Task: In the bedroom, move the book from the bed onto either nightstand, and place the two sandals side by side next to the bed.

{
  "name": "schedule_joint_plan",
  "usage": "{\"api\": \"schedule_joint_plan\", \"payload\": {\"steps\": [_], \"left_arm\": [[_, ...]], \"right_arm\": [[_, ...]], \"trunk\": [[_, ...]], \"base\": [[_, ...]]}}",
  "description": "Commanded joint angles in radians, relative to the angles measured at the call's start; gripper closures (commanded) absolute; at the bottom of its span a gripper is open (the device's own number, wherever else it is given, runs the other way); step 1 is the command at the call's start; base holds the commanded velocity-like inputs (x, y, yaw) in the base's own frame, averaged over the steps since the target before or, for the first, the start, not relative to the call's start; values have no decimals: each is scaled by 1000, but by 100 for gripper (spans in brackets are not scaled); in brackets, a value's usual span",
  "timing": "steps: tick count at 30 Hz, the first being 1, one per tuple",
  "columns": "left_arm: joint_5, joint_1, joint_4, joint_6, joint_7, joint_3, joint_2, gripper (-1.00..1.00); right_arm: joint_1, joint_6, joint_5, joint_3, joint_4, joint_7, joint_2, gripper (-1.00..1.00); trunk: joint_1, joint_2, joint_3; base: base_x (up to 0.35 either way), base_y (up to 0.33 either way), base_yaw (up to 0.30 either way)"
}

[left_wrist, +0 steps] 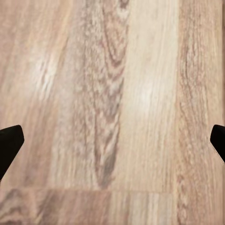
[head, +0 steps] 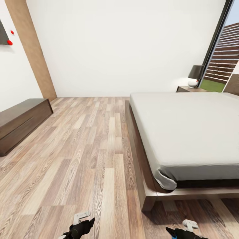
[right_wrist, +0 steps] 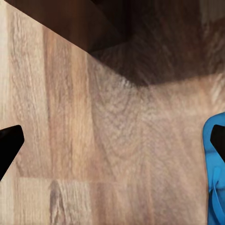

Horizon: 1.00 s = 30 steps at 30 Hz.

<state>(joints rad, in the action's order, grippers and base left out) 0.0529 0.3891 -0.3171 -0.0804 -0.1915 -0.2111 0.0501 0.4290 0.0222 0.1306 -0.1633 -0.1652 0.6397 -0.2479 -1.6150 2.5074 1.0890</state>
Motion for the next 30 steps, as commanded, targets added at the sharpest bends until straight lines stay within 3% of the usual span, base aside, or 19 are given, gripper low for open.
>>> {"api": "schedule_joint_plan", "payload": {"steps": [1, 5, 8, 10, 15, 30], "left_arm": [[5, 0, 1, -1, -6, -5, 0, -100], [5, 0, 1, -1, -6, -5, 1, -100], [5, 0, 1, -1, -6, -5, 1, -100], [5, 0, 1, -1, -6, -5, 1, -100], [5, 0, 1, -1, -6, -5, 1, -100], [5, 0, 1, -1, -6, -5, 1, -100]], "right_arm": [[0, 2, 7, -1, 2, 4, 0, -100], [0, 2, 7, 1, 20, -20, 3, -100], [0, 2, 5, 1, 32, -70, 27, -100], [0, 2, -24, 1, 35, -93, 36, -100], [0, 2, -75, -1, 36, -100, 39, -100], [0, 2, -85, -1, 36, -101, 39, -100]], "trunk": [[1, 0, -3], [2, -1, -19], [4, -2, -30], [5, -2, -38], [7, -3, -57], [14, -7, -115]], "base": [[0, 0, 0], [0, 0, 0], [0, 0, 0], [0, 0, 0], [0, 0, 0], [0, 0, 0]]}}
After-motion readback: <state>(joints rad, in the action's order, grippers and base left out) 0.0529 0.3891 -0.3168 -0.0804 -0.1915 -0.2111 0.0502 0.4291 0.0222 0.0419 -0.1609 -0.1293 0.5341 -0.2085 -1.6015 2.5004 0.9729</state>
